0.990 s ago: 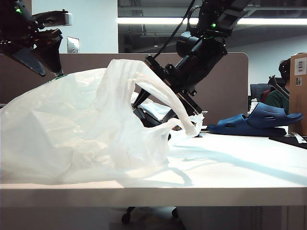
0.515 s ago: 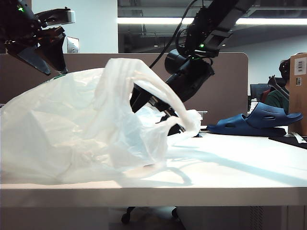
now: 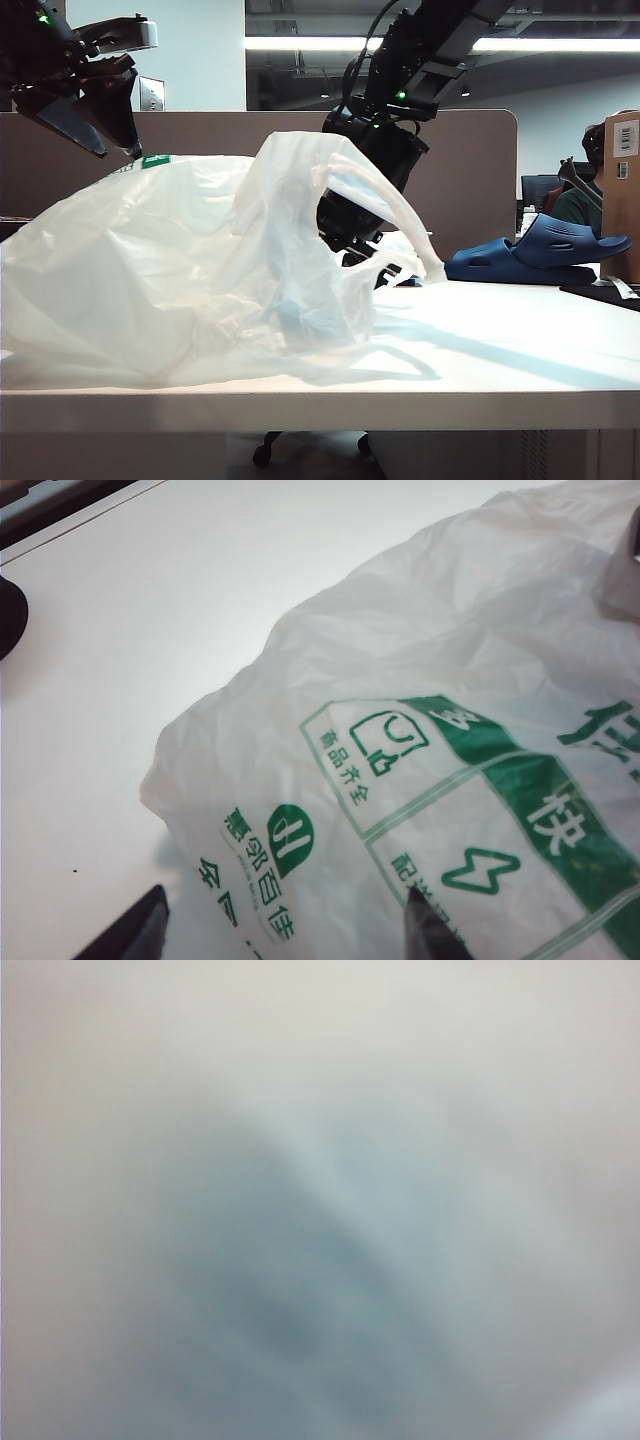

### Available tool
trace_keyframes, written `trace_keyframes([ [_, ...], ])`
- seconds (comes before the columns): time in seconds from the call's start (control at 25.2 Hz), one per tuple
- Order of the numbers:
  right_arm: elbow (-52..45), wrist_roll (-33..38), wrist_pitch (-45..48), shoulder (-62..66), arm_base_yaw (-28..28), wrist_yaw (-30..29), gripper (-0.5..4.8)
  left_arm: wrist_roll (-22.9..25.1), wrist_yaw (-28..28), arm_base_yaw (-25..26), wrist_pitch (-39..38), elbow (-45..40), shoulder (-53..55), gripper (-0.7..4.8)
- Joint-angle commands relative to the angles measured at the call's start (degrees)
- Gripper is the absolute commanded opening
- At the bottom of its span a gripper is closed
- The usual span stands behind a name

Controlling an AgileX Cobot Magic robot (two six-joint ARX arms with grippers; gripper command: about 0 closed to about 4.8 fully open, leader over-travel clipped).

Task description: Put the power bank into the bag.

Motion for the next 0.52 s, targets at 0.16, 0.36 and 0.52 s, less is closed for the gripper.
trace_keyframes([
  [0.16, 0.22, -0.13, -0.09, -0.33, 0.59, 0.83, 3.12, 0.04, 0.26, 0.09, 0.9, 0.2, -0.33, 2.99],
  [0.36, 0.31, -0.07, -1.36, -0.59, 0.57, 0.85, 3.6, 0.02, 0.31, 0.09, 0.7, 0.2, -0.35, 2.99],
  [0.52, 1.36, -0.09, -3.3, -0.94, 0.17, 1.03, 3.6, 0.02, 0.28, 0.09, 0.63, 0.2, -0.37, 2.99],
])
